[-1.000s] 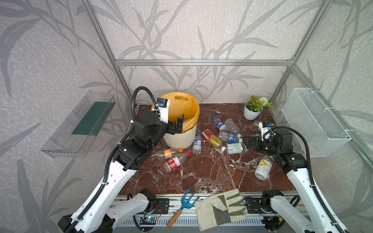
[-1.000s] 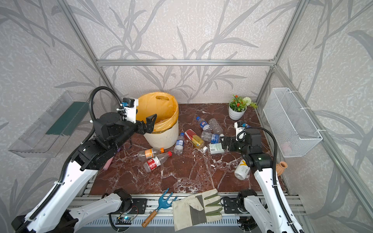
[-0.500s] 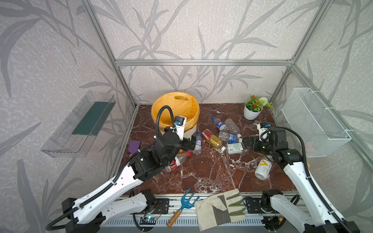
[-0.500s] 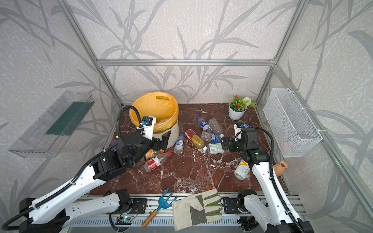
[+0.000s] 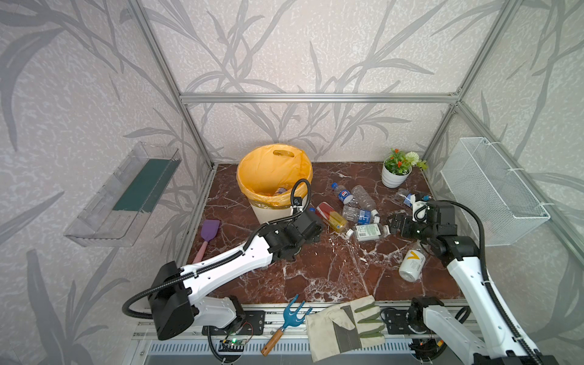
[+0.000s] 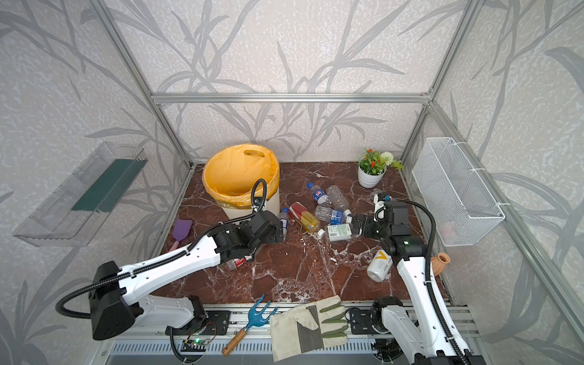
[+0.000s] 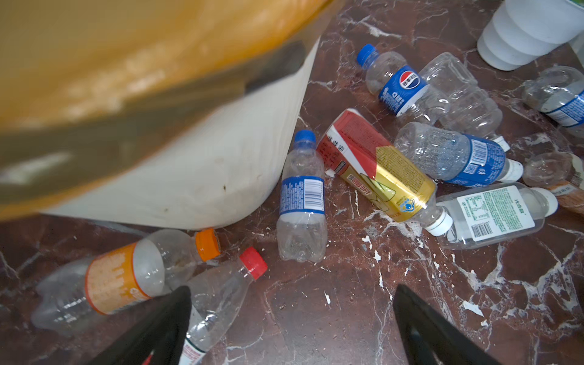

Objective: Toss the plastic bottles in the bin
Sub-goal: 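Move the left gripper down to the blue-labelled water bottle beside the bin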

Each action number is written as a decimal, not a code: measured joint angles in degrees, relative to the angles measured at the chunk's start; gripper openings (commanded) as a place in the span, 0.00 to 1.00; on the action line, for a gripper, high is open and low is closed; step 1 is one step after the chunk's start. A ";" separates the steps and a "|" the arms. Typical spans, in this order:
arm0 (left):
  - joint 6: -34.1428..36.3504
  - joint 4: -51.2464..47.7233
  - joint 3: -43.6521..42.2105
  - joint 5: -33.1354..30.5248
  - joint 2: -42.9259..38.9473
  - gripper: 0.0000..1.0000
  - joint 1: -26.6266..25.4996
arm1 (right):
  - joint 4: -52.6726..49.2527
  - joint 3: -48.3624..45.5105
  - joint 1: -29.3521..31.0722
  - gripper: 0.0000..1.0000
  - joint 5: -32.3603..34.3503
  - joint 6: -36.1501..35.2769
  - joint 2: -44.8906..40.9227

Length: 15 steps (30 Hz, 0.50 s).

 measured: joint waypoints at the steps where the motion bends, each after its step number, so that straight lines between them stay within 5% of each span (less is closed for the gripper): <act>1: -1.38 0.28 -0.63 0.24 0.35 0.96 -0.02 | 0.07 -0.15 -0.04 0.99 -0.11 0.00 -0.24; 15: -5.77 9.38 -4.24 -2.95 13.55 0.96 -1.88 | 0.72 -0.90 -0.46 0.99 -2.69 -0.02 0.15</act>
